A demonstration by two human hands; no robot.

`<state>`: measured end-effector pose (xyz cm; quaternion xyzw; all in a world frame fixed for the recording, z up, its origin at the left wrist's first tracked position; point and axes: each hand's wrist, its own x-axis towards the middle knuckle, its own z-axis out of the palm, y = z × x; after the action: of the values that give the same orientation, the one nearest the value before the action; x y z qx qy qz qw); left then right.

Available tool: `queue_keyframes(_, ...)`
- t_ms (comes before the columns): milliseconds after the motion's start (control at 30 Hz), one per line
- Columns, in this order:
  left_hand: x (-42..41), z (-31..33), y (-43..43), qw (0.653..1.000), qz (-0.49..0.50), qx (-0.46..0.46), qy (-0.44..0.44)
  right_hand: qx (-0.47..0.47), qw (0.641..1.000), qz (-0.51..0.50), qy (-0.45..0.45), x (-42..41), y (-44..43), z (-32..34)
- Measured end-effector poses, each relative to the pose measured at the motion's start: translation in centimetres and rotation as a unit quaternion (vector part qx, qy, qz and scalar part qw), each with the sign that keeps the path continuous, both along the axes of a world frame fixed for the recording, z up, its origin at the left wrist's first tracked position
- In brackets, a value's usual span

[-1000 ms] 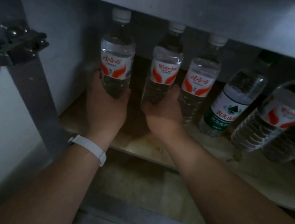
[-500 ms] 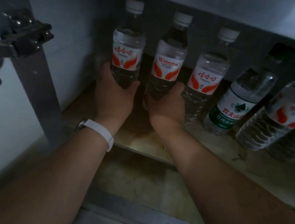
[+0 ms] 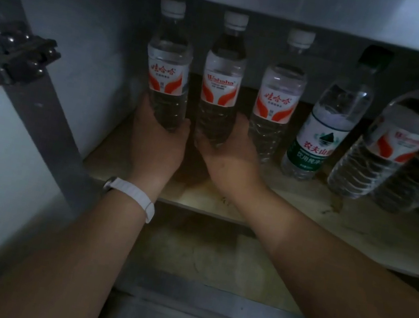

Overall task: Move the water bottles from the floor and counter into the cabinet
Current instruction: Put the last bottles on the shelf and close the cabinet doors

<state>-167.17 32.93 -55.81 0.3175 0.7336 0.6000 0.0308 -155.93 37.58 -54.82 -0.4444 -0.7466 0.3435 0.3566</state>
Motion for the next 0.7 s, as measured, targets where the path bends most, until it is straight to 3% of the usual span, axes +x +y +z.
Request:
queue_keyframes(133, 1.8, -0.9, -2.0, 0.999, -0.015, -0.023, 0.047, 0.045, 0.992, 0.043, -0.107, 4.2, -1.5, 1.2)
queue_keyframes(300, 4.8, -2.4, -5.9, 0.974, -0.095, -0.059, 0.198, 0.179, 0.945, 0.038, -0.271, 9.8, -3.1, 1.2)
queue_keyframes(500, 7.2, -2.2, -6.9, 0.874, -0.203, -0.199, 0.395, 0.247, 0.905, 0.053, -0.343, 16.6, -2.4, -0.1)
queue_keyframes(700, 11.7, -1.4, -6.3, 0.807, -0.251, -0.237, 0.48, 0.24, 0.897, 0.051, -0.369, 22.0, -2.2, -0.1)
